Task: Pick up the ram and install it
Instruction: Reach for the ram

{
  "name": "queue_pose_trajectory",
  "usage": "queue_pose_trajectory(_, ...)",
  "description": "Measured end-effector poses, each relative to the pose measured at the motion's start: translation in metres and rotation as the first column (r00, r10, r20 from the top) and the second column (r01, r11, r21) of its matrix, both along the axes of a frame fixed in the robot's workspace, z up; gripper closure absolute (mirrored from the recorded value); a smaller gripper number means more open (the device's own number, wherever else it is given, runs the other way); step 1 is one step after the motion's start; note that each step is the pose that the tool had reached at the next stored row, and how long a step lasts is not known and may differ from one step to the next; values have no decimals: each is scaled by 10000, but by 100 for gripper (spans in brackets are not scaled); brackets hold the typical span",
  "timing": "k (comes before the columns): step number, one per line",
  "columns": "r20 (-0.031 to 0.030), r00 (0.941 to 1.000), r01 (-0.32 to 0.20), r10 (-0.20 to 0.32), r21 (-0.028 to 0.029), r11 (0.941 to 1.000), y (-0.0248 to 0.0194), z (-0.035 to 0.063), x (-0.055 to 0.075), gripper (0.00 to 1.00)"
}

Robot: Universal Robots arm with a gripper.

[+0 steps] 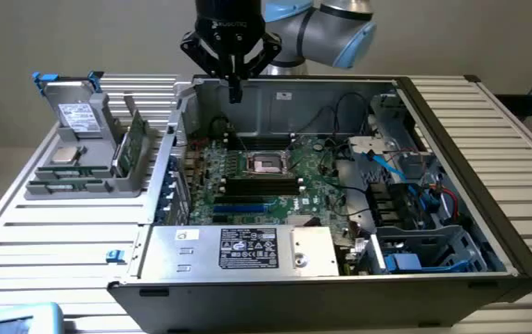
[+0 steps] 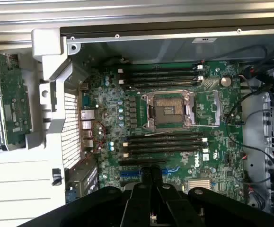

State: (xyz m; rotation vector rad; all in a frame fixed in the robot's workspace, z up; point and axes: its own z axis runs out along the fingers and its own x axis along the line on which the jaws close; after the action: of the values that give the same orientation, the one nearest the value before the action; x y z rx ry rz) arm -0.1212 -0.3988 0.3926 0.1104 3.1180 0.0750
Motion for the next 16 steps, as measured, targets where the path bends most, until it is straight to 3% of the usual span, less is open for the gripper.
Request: queue_pose_trajectory(16,-10,10000,1,-1,-2,10000,0,1,-19,89)
